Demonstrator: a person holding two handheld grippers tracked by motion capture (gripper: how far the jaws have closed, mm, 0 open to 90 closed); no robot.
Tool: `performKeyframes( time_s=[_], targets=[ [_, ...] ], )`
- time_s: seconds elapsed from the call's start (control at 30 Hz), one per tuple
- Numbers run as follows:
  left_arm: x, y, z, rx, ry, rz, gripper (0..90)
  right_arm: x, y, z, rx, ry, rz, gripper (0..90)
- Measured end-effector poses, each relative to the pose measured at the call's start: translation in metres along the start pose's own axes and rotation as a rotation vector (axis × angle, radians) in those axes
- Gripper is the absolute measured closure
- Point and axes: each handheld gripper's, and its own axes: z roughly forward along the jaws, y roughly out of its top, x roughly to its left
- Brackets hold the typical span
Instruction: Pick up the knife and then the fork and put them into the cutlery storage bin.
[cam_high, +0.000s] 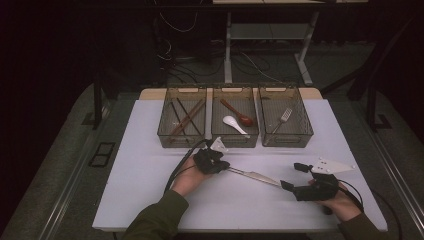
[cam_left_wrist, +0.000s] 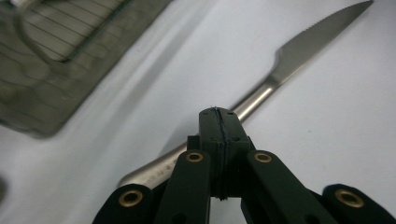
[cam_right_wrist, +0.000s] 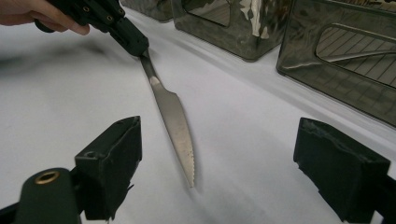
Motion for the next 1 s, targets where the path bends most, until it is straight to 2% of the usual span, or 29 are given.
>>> performKeyframes(
  time_s=[0.07,0.13,0.23,0.4,0.5,0.57,0.63,0.8,0.93,1.0],
  targets=[
    [0.003,0.001,0.001,-0.020,0.020,0.001,88.8,0.000,0.000,0.000,0.001,0.001,0.001,15.1],
    [0.008,0.002,0.004,-0.031,0.040,-0.017,88.8,0.001,0.000,0.001,0.002,0.000,0.001,15.1],
    [0.012,0.002,0.011,-0.010,0.044,-0.020,88.8,0.001,0.000,0.001,0.004,-0.002,-0.005,15.1],
    [0.008,0.002,0.009,0.023,0.019,-0.005,88.8,-0.001,0.000,0.001,0.004,-0.002,-0.005,15.1],
    [0.004,-0.001,0.004,0.044,-0.003,0.004,88.8,0.000,0.000,0.000,0.003,-0.004,-0.007,15.1],
    [0.001,-0.003,0.002,0.050,-0.020,-0.007,88.8,0.000,0.000,0.000,0.002,-0.003,-0.008,15.1],
    [-0.001,-0.005,-0.001,0.064,-0.032,0.005,88.8,0.000,0.000,0.000,0.001,-0.002,-0.011,15.1],
    [-0.008,-0.012,-0.006,0.064,-0.070,-0.004,88.8,0.000,0.000,0.000,0.001,-0.002,-0.011,15.1],
    [-0.008,-0.012,-0.006,0.060,-0.070,-0.006,88.7,0.000,0.000,0.000,0.003,-0.001,-0.015,15.1],
    [-0.010,-0.011,-0.005,0.041,-0.074,-0.018,88.6,0.001,0.000,0.000,0.002,0.000,-0.014,15.1]
  ],
)
